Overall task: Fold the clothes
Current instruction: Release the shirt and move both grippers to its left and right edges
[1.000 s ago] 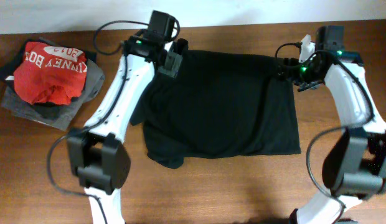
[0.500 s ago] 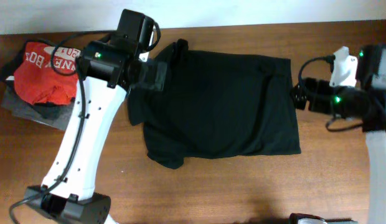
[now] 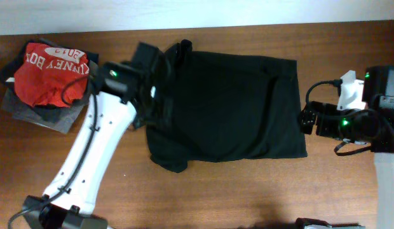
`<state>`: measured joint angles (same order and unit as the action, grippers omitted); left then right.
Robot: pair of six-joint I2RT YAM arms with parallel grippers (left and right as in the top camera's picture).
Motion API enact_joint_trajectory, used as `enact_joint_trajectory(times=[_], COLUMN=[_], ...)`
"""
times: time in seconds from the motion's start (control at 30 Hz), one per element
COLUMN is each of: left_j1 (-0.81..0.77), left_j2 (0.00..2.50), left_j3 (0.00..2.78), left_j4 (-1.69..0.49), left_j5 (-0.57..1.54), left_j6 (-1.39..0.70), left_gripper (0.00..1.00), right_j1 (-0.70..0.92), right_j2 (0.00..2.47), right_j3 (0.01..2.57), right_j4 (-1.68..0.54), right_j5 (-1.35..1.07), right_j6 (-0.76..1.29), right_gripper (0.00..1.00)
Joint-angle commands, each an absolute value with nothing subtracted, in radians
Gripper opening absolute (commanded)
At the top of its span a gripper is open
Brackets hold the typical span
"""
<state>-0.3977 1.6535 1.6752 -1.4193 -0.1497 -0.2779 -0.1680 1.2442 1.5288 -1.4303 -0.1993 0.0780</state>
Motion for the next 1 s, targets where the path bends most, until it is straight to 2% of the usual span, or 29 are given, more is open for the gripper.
enact_joint_trajectory(times=[0.0, 0.1, 0.23, 0.27, 0.33, 0.5, 0.8, 0.97], left_j1=[-0.443, -0.471, -0.475, -0.475, -0.475, -0.475, -0.475, -0.475], left_j2=[1.549, 1.486, 1.449, 1.449, 1.449, 1.449, 1.451, 1.463], left_j3=[1.497, 1.33, 1.144, 1.104, 1.001, 0.863, 0.687, 0.64], left_j4=[-1.345, -1.225, -1.103, -1.082, -1.011, -0.828, -0.587, -0.506], left_j5=[-0.133, -0.133, -0.115, -0.113, -0.104, -0.081, -0.075, -0.087], left_j6=[-0.379, -0.418, -0.455, -0.464, -0.487, -0.501, -0.504, -0.504], left_gripper=[0.98, 0.97, 0.89, 0.83, 0.79, 0.53, 0.5, 0.4], right_j1=[-0.171, -0.17, -0.17, -0.17, -0.17, -0.17, -0.17, -0.17], right_j2=[1.24, 1.24, 1.24, 1.241, 1.241, 1.242, 1.242, 1.242], right_j3=[1.456, 1.39, 1.33, 1.321, 1.312, 1.312, 1.312, 1.312], right_j4=[-1.399, -1.352, -1.298, -1.29, -1.28, -1.266, -1.259, -1.259], right_j5=[-0.179, -0.195, -0.24, -0.24, -0.24, -0.24, -0.24, -0.24], right_j6=[0.074, 0.068, 0.055, 0.055, 0.044, 0.033, 0.033, 0.033], right_gripper=[0.99, 0.99, 1.0, 1.0, 0.97, 0.95, 0.94, 0.94])
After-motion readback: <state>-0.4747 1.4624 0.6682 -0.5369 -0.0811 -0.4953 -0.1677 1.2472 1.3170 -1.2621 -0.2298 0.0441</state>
